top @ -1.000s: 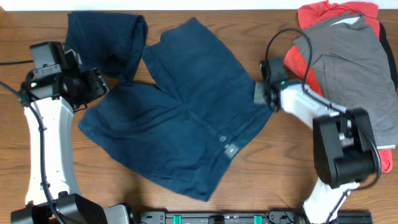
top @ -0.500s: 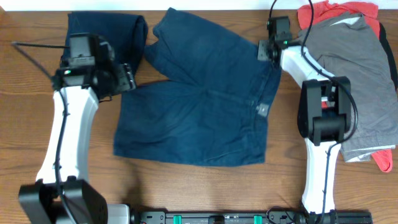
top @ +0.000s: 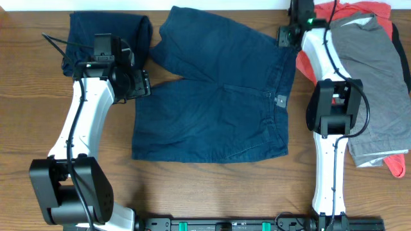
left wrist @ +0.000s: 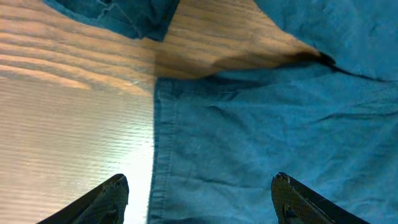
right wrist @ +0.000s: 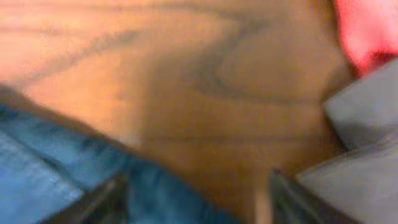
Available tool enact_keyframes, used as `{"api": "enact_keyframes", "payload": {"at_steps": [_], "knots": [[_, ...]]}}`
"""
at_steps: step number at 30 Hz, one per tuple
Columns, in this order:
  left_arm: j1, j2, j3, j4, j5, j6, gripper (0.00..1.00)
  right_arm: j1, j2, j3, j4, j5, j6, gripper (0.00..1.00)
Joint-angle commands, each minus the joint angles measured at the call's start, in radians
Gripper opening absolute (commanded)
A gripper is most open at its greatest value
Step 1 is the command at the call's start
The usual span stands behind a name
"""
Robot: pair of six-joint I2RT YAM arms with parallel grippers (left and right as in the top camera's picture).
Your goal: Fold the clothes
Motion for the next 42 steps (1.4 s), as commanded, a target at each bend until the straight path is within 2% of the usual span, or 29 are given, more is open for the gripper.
{"api": "enact_keyframes", "payload": {"at_steps": [1,2,3,10,12,14,18,20,26,28,34,36,42], "knots": [[-0.001,-0.046,0.029,-0.037,-0.05,0.055,0.81,0.019,-0.063,0.211,-0.175,-0.095,-0.014,0.95],[-0.001,-0.063,0.034,-0.053,-0.044,0.055,0.93,0.025,-0.086,0.253,-0.258,-0.098,-0.005,0.99],[-0.001,-0.083,0.036,-0.066,-0.04,0.054,0.98,0.032,-0.113,0.292,-0.349,-0.098,-0.005,0.99],[-0.001,-0.209,0.036,-0.146,-0.039,0.016,0.98,0.076,-0.296,0.339,-0.762,-0.089,0.117,0.99],[-0.001,-0.233,0.036,-0.19,-0.038,-0.027,0.98,0.097,-0.33,0.333,-0.826,-0.068,0.152,0.93],[-0.001,-0.248,0.035,-0.248,-0.039,-0.077,0.98,0.13,-0.385,0.278,-0.825,-0.095,0.179,0.93],[-0.001,-0.252,0.024,-0.36,-0.039,-0.28,0.98,0.204,-0.504,0.133,-0.825,0.04,0.343,0.91],[-0.001,-0.252,-0.001,-0.378,-0.046,-0.346,0.98,0.232,-0.566,0.04,-0.825,0.106,0.415,0.91],[0.0,-0.268,-0.116,-0.377,-0.103,-0.493,0.98,0.303,-0.817,-0.389,-0.813,0.228,0.626,0.97],[0.0,-0.283,-0.17,-0.354,-0.103,-0.544,0.98,0.32,-0.901,-0.554,-0.761,0.199,0.69,0.97],[0.0,-0.32,-0.408,-0.164,-0.103,-0.732,0.99,0.385,-1.074,-1.022,-0.44,0.061,0.763,0.9],[0.0,-0.319,-0.475,-0.105,-0.103,-0.779,1.0,0.393,-1.087,-1.113,-0.37,0.035,0.767,0.89],[0.0,-0.319,-0.628,0.051,-0.103,-0.879,0.93,0.396,-1.085,-1.286,-0.238,-0.033,0.767,0.87]]}}
